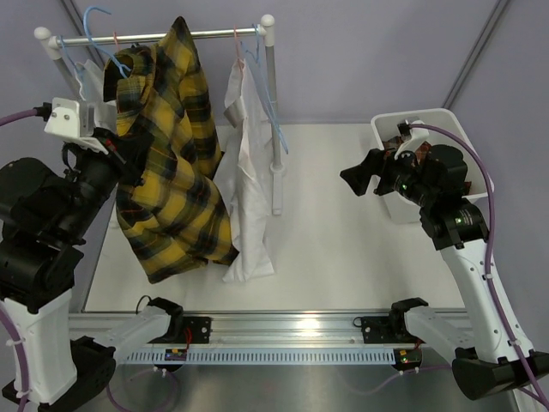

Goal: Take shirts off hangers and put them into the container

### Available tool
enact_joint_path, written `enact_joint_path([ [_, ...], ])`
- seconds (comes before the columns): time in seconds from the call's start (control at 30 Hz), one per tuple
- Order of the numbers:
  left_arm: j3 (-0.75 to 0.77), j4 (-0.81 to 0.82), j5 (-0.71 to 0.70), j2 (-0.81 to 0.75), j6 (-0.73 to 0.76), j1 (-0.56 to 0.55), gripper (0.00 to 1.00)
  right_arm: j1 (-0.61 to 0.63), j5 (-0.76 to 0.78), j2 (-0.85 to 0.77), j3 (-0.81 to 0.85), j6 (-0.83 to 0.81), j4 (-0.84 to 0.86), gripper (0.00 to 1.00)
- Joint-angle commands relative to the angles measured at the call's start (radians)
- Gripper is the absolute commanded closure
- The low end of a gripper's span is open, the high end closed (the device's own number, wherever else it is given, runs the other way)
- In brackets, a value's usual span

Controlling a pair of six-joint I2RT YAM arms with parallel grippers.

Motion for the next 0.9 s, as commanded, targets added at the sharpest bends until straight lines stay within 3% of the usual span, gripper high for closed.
enact_joint_path([
  [0.0, 0.036, 0.229, 0.172, -0.030, 0.053, -0.002, 1.00, 0.015, -0.018, 0.000, 0.007, -0.017, 0.022, 0.02],
  [0.3, 0.068, 0.313, 0.433, -0.035, 0.065, -0.002, 1.00, 0.016, -0.018, -0.006, -0.033, -0.020, 0.039, 0.02],
  [0.5, 0.101, 0.313, 0.761, -0.015, 0.024, -0.002, 1.00, 0.016, -0.002, -0.002, -0.042, -0.031, 0.041, 0.02],
  [0.67, 0.186, 0.327, 0.947, 0.039, -0.056, -0.002, 1.00, 0.018, 0.028, -0.003, -0.054, -0.029, 0.042, 0.02],
  [0.7, 0.192, 0.364, 1.025, 0.045, -0.079, -0.002, 1.00, 0.016, 0.032, -0.005, -0.056, -0.028, 0.042, 0.02],
  [0.87, 0.146, 0.539, 1.153, 0.065, -0.261, -0.002, 1.00, 0.015, 0.128, -0.026, -0.057, -0.020, 0.031, 0.02],
])
